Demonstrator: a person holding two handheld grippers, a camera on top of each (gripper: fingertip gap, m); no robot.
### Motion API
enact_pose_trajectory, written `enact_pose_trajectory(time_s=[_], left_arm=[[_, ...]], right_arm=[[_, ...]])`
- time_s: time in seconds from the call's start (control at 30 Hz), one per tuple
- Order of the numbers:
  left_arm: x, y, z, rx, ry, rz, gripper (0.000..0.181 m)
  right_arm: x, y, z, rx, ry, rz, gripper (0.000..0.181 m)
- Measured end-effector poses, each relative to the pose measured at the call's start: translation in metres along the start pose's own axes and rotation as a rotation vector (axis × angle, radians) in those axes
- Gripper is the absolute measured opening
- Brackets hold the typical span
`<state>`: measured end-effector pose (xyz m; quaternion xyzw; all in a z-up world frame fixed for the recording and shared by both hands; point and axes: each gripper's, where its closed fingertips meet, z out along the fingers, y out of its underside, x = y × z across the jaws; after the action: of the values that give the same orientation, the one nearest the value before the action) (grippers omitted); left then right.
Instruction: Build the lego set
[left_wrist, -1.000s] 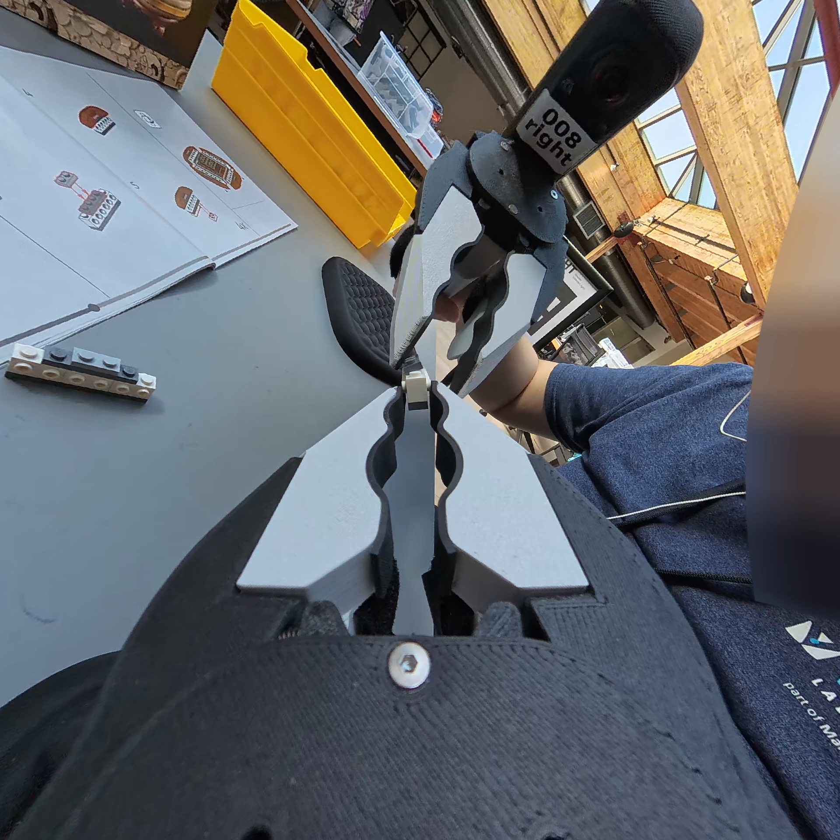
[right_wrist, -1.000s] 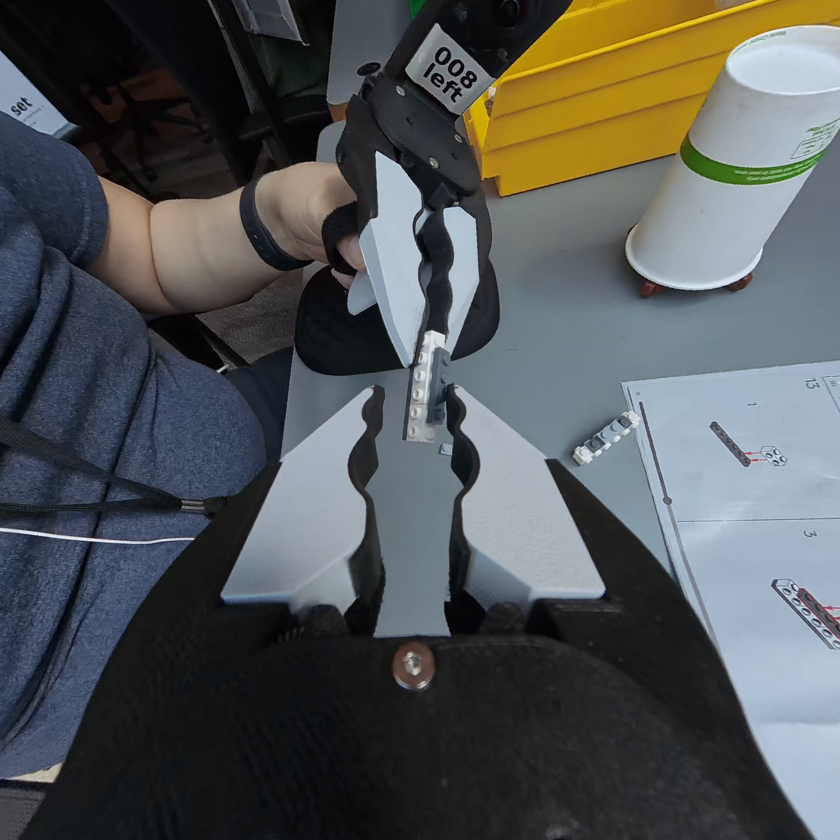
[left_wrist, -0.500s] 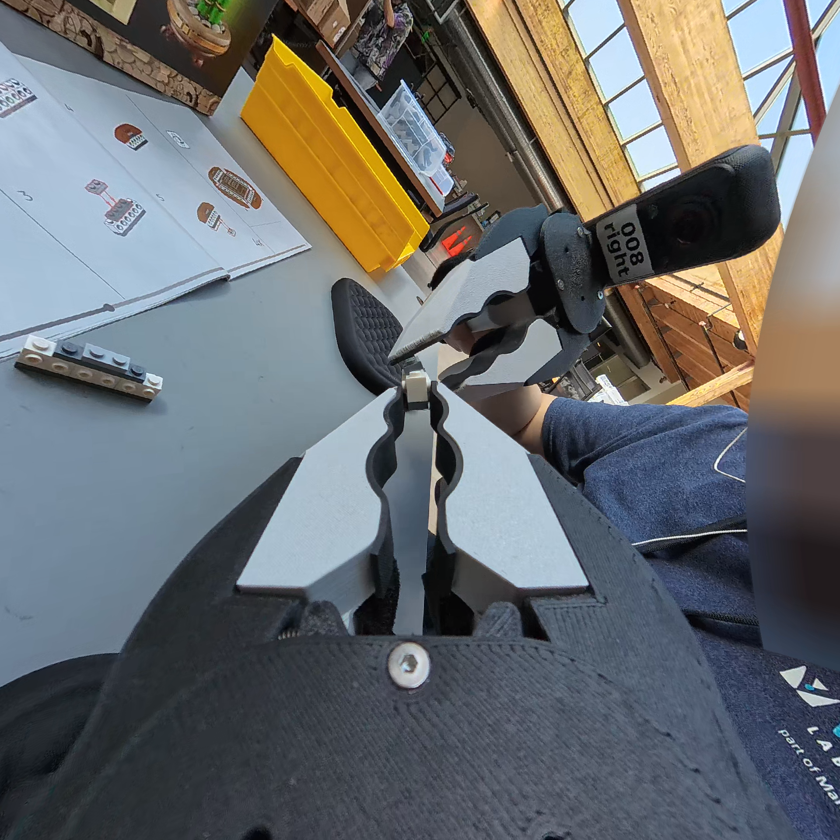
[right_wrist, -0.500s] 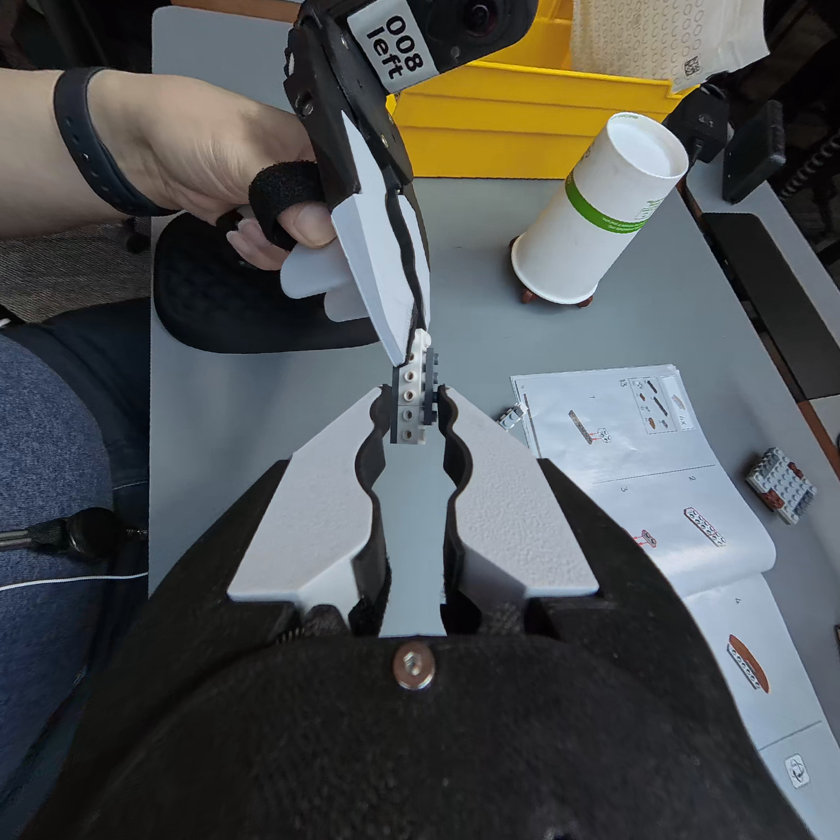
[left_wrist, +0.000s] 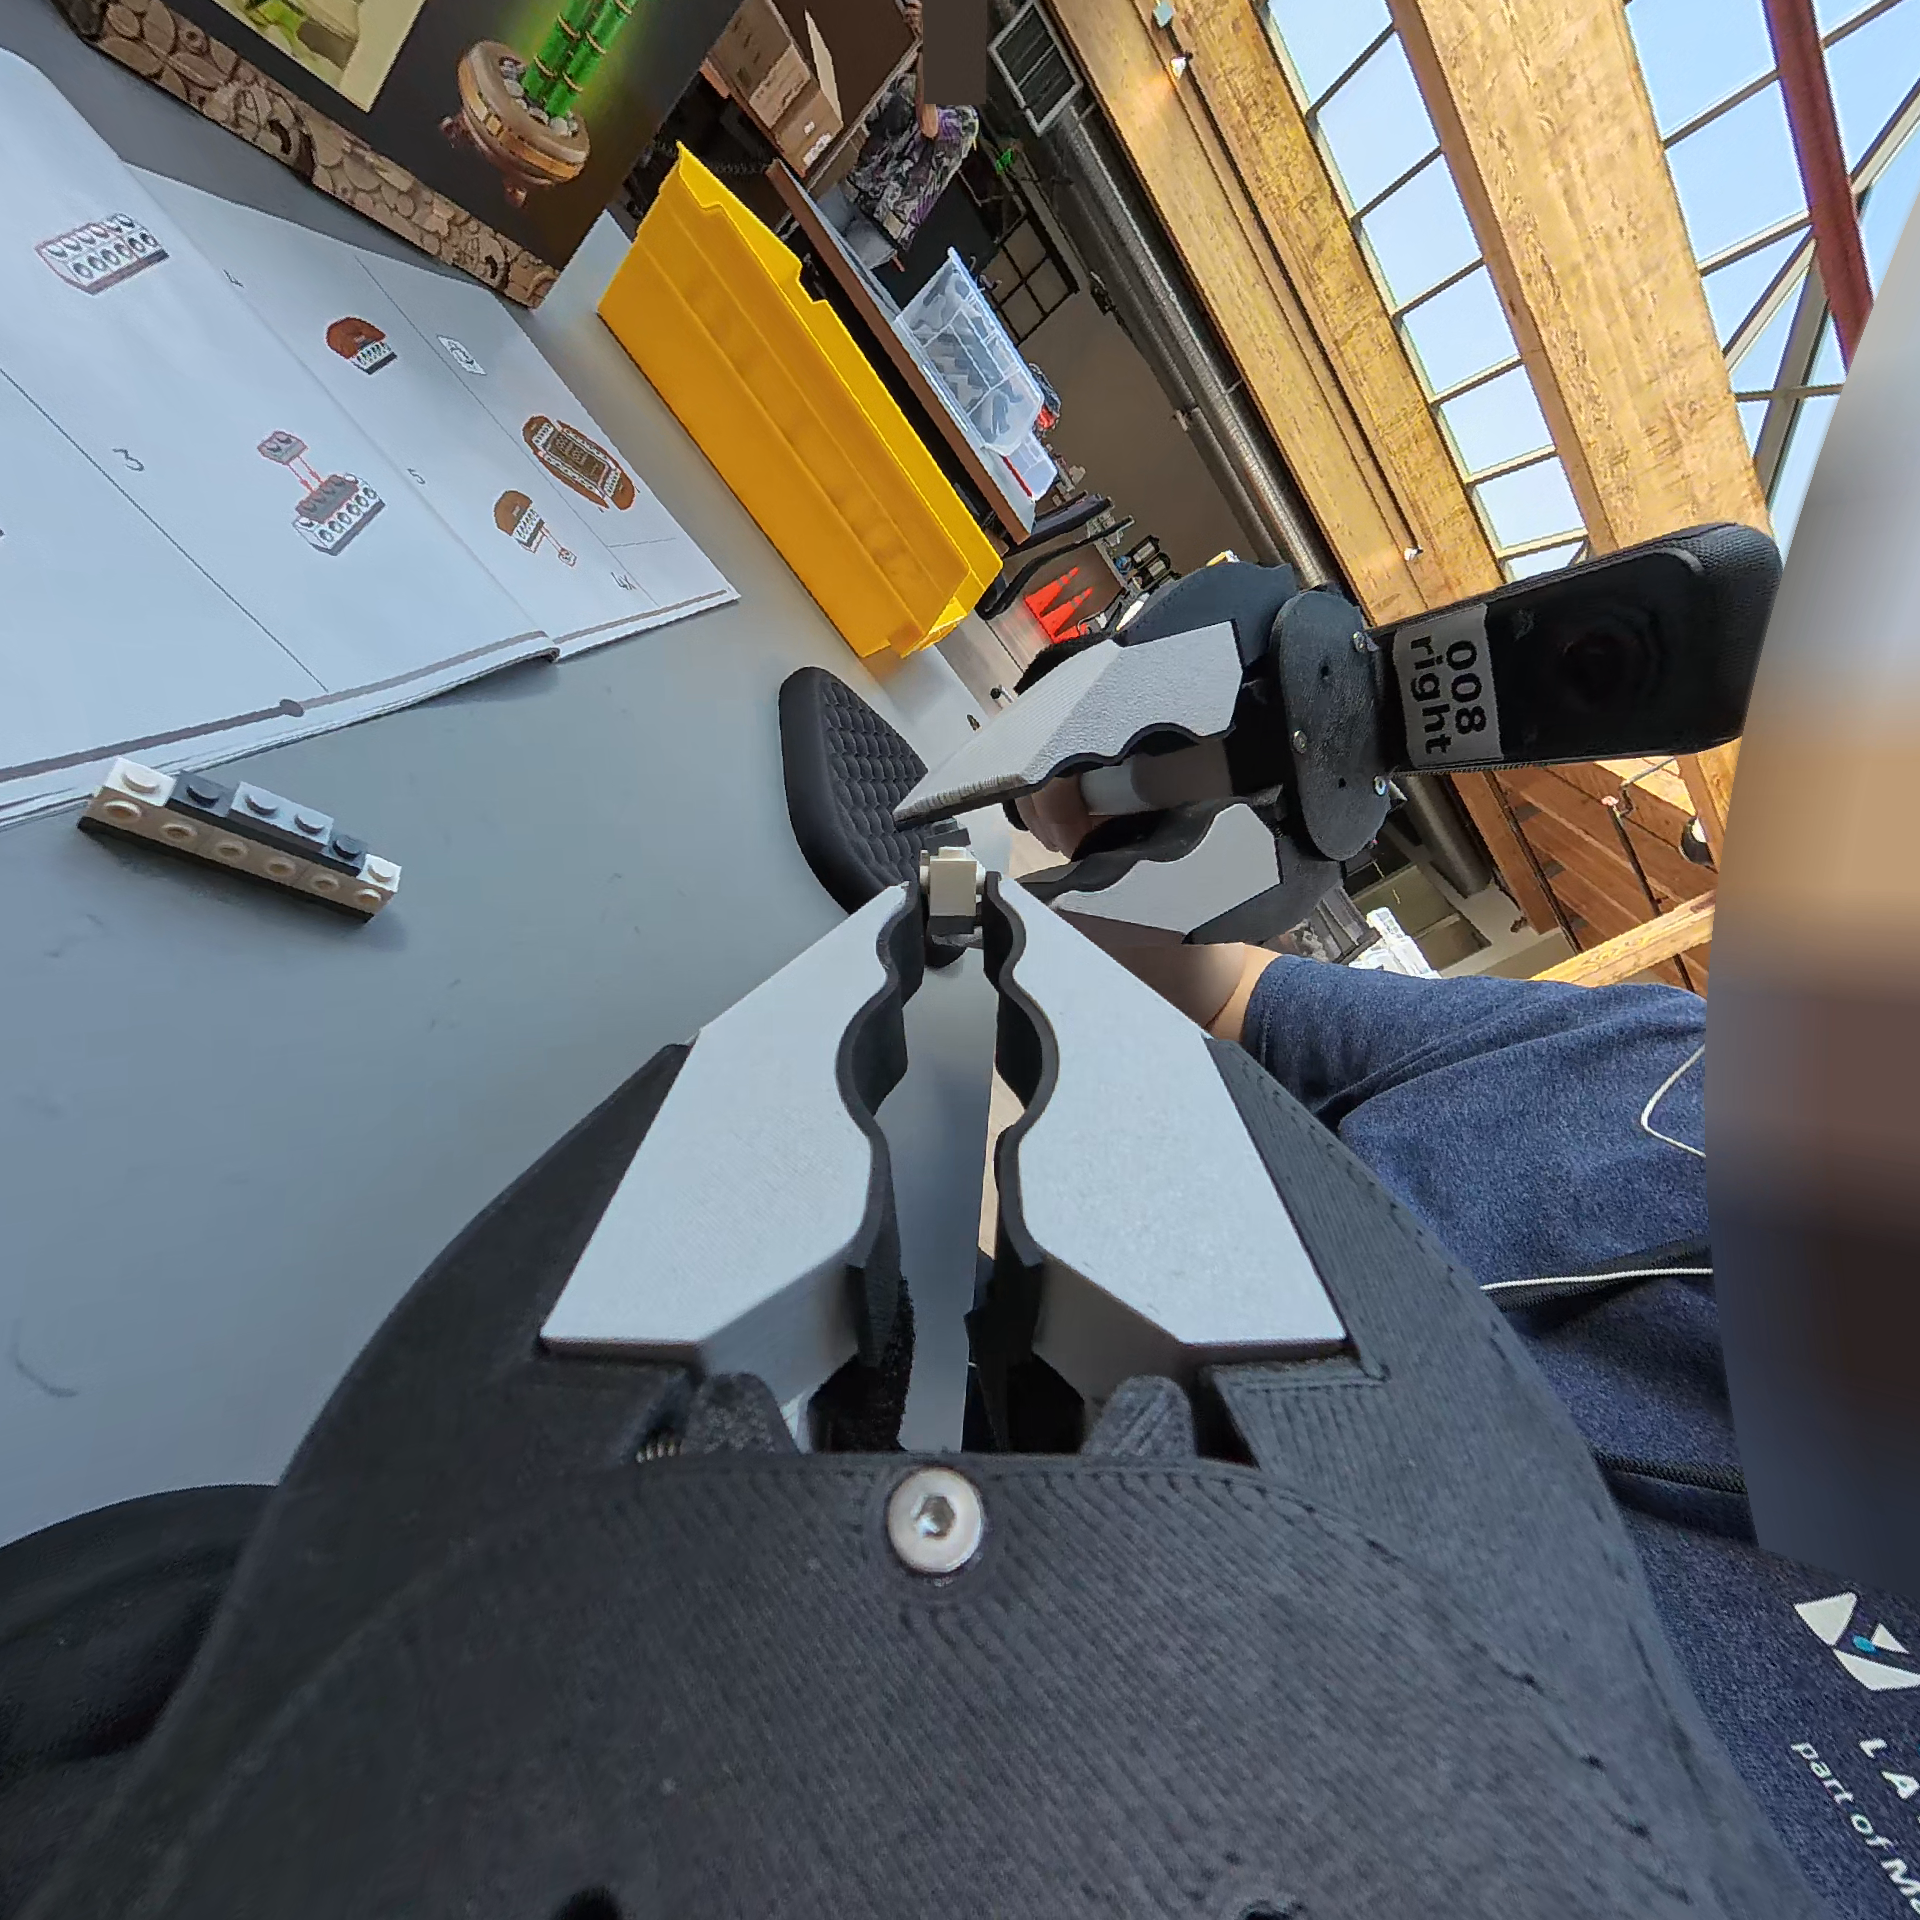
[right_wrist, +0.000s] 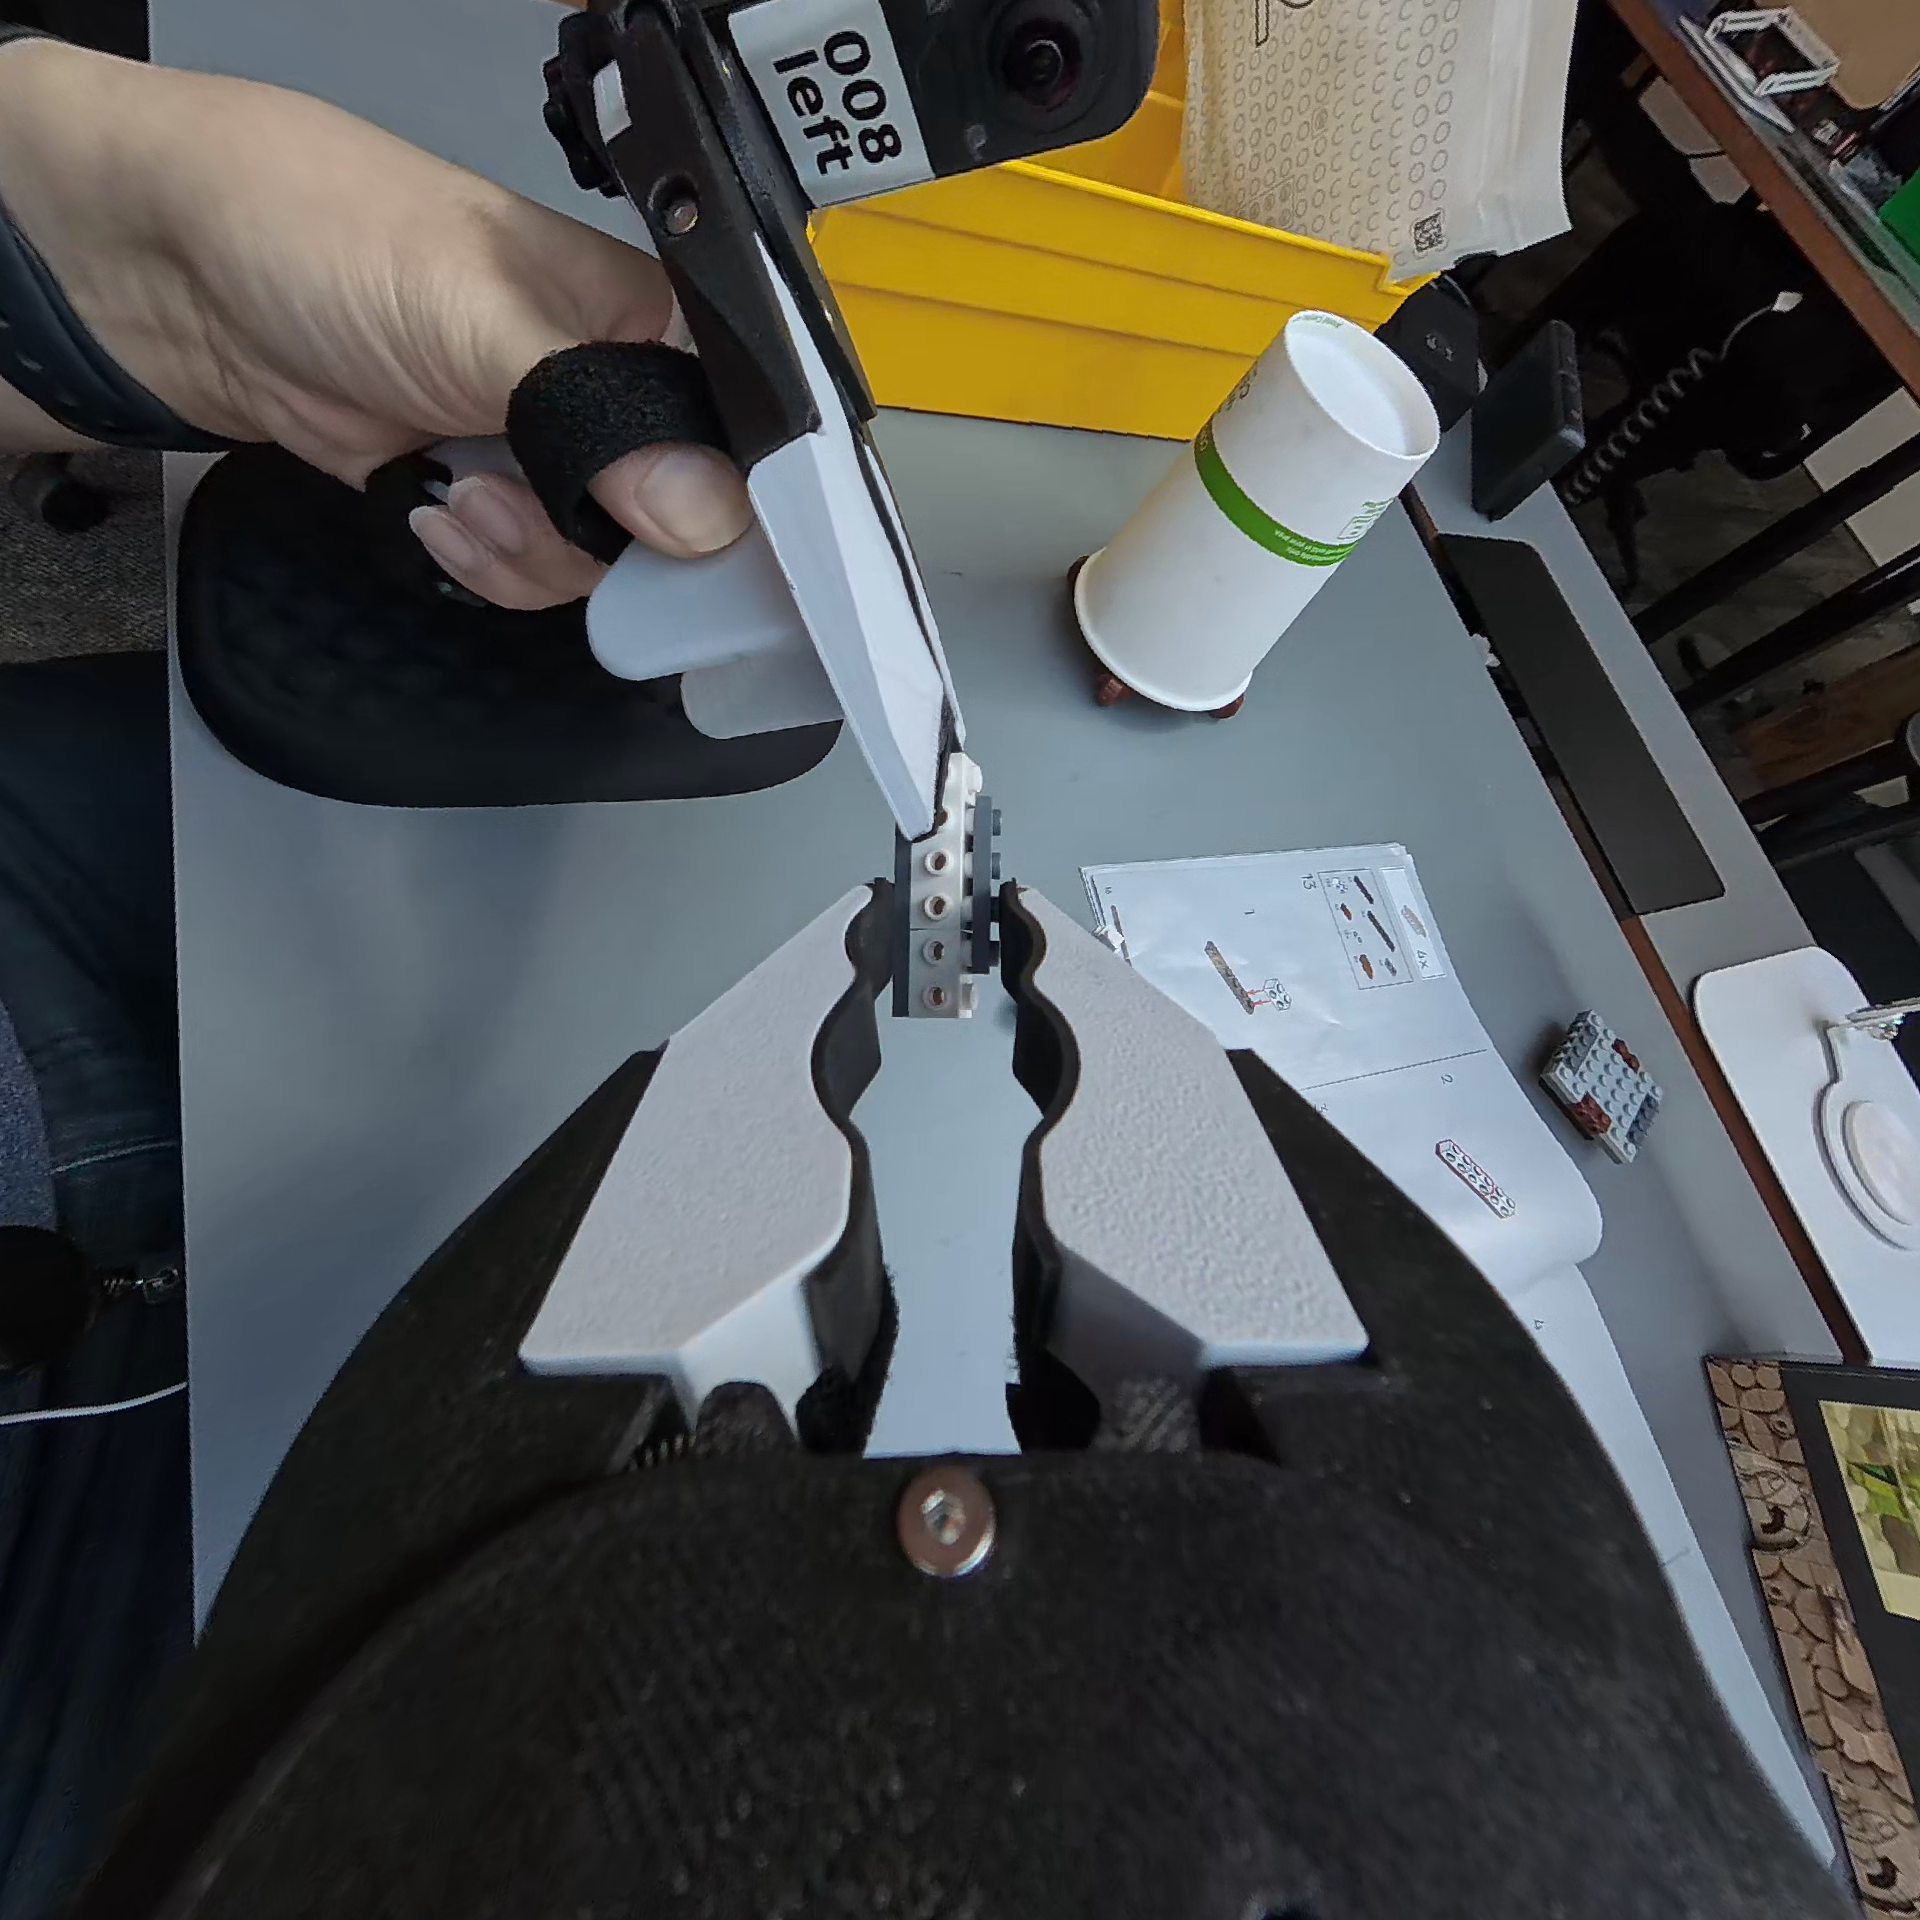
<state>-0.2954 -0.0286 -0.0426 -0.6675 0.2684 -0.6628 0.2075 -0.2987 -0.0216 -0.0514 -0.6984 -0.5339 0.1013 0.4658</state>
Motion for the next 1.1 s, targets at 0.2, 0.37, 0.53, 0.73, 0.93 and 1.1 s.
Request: enact_pose_trajectory(time_s=[0.2,0.37,0.53,0.73,0.93,1.1], left_arm=[[-0.004,0.003,0.001,-0.023,-0.037,0.061,0.009],[0.004,0.002,0.002,-0.017,-0.003,0.132,0.020],[0.001,0.005,0.010,0.025,0.011,0.096,0.020],[0.000,0.003,0.011,0.114,0.063,0.033,0.022],[-0.001,0.006,0.011,0.097,0.037,0.064,0.018],[-0.008,0.018,0.017,0.053,-0.001,0.077,0.009]], right_arm=[[-0.001,0.005,0.003,-0.025,0.010,-0.026,0.018],[0.002,-0.002,-0.002,0.006,0.024,-0.021,0.018],[0.007,0.002,-0.002,-0.035,0.083,-0.089,0.018],[0.008,0.003,-0.004,-0.055,0.094,-0.140,0.018],[-0.001,0.002,-0.002,-0.049,0.090,-0.188,0.018],[-0.008,0.012,0.002,-0.058,0.120,-0.223,0.018]])
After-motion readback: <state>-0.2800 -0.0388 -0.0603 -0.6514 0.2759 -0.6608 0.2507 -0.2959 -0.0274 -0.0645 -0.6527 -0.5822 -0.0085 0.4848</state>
